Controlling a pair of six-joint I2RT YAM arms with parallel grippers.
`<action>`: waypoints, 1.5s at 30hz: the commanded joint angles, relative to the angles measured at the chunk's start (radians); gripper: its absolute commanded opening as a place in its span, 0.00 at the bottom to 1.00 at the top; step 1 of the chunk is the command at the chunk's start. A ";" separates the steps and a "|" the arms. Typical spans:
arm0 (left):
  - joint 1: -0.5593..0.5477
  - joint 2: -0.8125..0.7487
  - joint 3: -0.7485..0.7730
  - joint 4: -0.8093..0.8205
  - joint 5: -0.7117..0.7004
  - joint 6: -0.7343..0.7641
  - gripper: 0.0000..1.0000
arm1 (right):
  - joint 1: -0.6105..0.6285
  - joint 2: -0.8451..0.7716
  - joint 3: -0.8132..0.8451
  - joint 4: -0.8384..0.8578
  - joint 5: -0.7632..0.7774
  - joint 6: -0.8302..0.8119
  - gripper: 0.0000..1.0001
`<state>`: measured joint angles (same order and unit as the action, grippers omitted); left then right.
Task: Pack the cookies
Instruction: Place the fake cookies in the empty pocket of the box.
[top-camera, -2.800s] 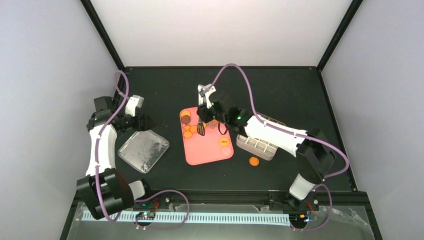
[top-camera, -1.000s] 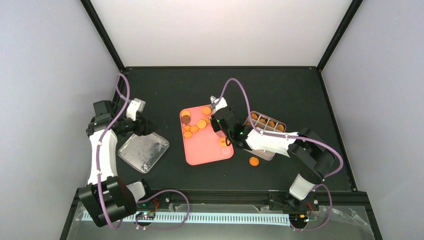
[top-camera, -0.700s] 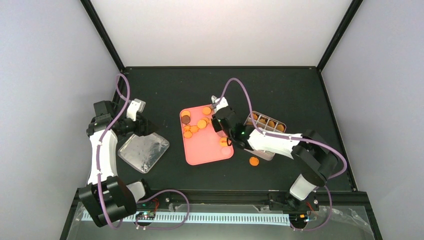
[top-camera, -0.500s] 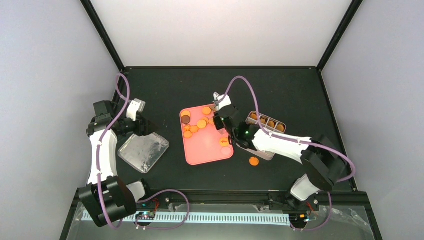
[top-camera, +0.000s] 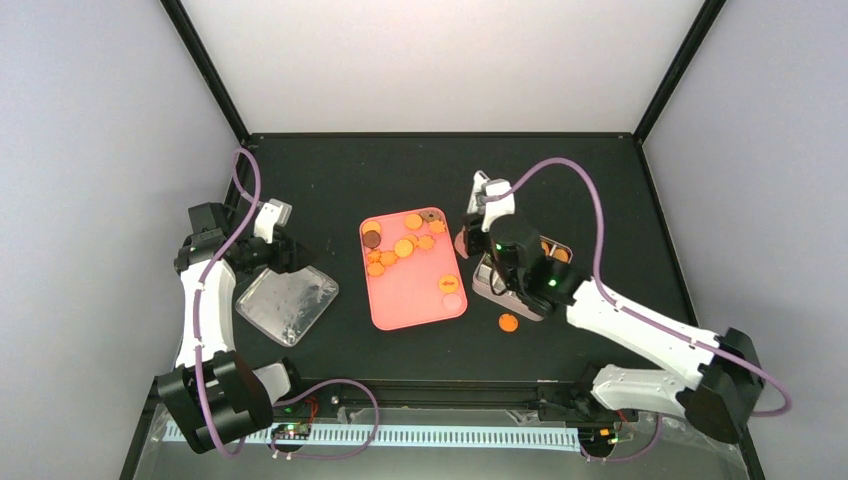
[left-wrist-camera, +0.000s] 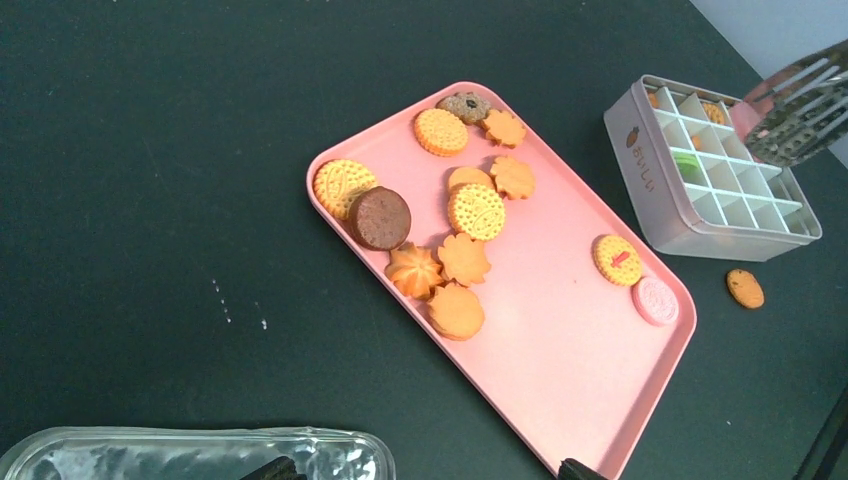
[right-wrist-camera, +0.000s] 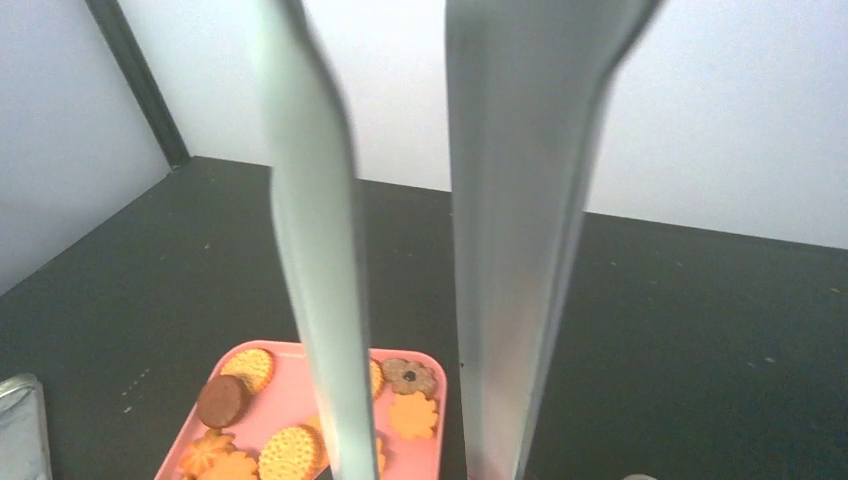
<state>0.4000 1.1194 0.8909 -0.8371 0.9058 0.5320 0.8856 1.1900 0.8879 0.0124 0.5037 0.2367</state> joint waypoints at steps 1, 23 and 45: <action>0.008 0.002 -0.004 0.008 0.015 0.041 0.68 | -0.011 -0.105 -0.051 -0.114 0.103 0.045 0.01; 0.006 0.036 -0.032 -0.001 -0.018 0.174 0.67 | -0.105 -0.228 -0.180 -0.193 0.156 0.109 0.14; -0.011 0.020 -0.023 0.005 0.003 0.156 0.68 | -0.136 -0.221 -0.171 -0.171 0.113 0.089 0.37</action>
<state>0.3923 1.1477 0.8593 -0.8375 0.8871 0.6666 0.7567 0.9726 0.7071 -0.2024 0.6147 0.3374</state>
